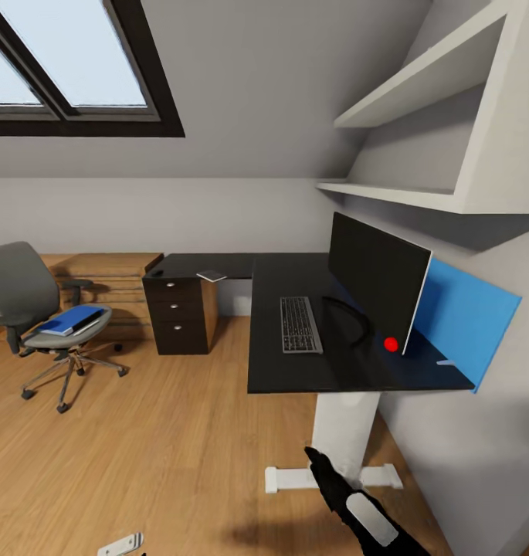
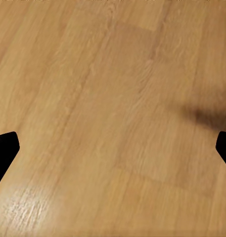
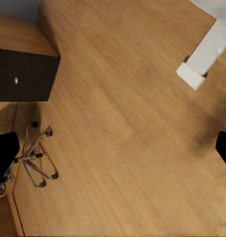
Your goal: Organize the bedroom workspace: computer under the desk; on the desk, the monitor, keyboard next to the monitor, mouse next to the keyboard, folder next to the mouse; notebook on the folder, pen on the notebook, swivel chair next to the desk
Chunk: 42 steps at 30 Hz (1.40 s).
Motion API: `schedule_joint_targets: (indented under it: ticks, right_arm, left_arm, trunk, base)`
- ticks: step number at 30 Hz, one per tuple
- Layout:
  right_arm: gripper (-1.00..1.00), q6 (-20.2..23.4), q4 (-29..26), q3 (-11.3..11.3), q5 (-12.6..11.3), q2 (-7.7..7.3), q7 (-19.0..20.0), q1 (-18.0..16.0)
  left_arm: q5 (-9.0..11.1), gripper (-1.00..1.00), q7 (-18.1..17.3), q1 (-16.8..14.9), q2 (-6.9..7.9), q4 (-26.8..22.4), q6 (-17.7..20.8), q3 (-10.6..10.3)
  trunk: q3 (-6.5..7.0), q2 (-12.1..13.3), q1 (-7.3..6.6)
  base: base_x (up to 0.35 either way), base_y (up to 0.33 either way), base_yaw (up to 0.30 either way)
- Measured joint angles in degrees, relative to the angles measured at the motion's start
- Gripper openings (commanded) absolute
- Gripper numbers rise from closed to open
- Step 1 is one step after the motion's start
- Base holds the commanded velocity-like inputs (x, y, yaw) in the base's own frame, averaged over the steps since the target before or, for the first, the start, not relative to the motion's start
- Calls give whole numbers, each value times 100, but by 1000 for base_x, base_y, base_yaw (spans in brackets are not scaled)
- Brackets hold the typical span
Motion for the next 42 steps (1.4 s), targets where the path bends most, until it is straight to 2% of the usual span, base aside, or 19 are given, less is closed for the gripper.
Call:
schedule_joint_targets:
  ticks: [1,2,4,5,6,8,11,12,17,19,23,26,30,35,37,40,42]
  right_arm:
    - [100,-257,287,-4,398,110,-1,-1]
    - [100,-352,373,-12,572,140,-1,-1]
    - [100,-1028,952,-20,1649,212,-2,0]
    - [100,-1293,1216,-27,1977,219,-5,-1]
    - [100,-1535,1485,-38,2204,223,-6,-1]
    - [100,-1832,1865,-50,2396,228,-8,-2]
    - [100,-2247,2345,-60,2539,193,-9,-3]
    - [100,-2598,2713,-85,2567,122,0,4]
    - [100,-2971,3000,-14,2645,144,20,5]
    - [100,-3014,3020,-10,2741,152,21,6]
    - [100,-3036,3035,-8,3300,154,15,8]
    - [100,-3040,3041,-8,3553,180,7,13]
    - [100,-3047,3042,-16,3649,303,6,19]
    - [100,-3056,3037,-21,3664,331,6,24]
    - [100,-3056,3041,-8,3686,519,0,24]
    - [100,-3058,3042,-17,3714,545,-1,24]
    - [100,-3056,3043,-20,3824,556,-2,25]
  left_arm:
    - [0,100,0,0,-6,0,4,-3]
    - [-2,100,0,0,-8,0,6,-3]
    - [-6,100,0,0,-45,0,49,-6]
    - [-4,100,0,0,-65,0,73,-6]
    - [-5,100,0,0,-87,0,93,-6]
    - [-4,100,0,0,-109,0,135,-5]
    - [-3,100,0,0,-124,0,309,-5]
    - [-1,100,0,1,-127,0,484,1]
    - [4,100,0,0,-123,0,575,3]
    - [1,100,0,0,-123,0,584,3]
    - [-1,100,0,0,-129,0,592,3]
    - [-1,100,0,0,-131,0,594,3]
    - [-6,100,-18,0,-132,0,589,3]
    - [-11,100,-47,1,-132,-1,579,3]
    - [-8,100,-19,1,-139,-1,560,0]
    - [-3,100,-17,1,-140,0,553,2]
    - [-6,100,-23,0,-162,2,555,-3]
  trunk:
    - [18,40,-22]
    - [36,80,-44]
    - [72,161,-88]
    - [90,201,-110]
    - [108,241,-132]
    - [144,321,-176]
    - [198,441,-242]
    - [215,481,-264]
    - [306,682,-374]
    - [342,762,-418]
    - [414,923,-505]
    - [468,1043,-571]
    - [539,1204,-659]
    - [629,1404,-769]
    - [628,1406,-770]
    - [626,1406,-770]
    - [626,1407,-771]
  base:
    - [0,0,0]
    - [0,0,0]
    - [0,0,0]
    - [0,0,0]
    - [0,0,0]
    - [0,0,0]
    - [0,0,0]
    - [0,0,0]
    - [0,0,0]
    - [0,0,0]
    - [0,0,0]
    - [0,0,0]
    - [0,0,0]
    - [0,0,38]
    - [0,0,153]
    - [42,96,57]
    - [114,276,7]
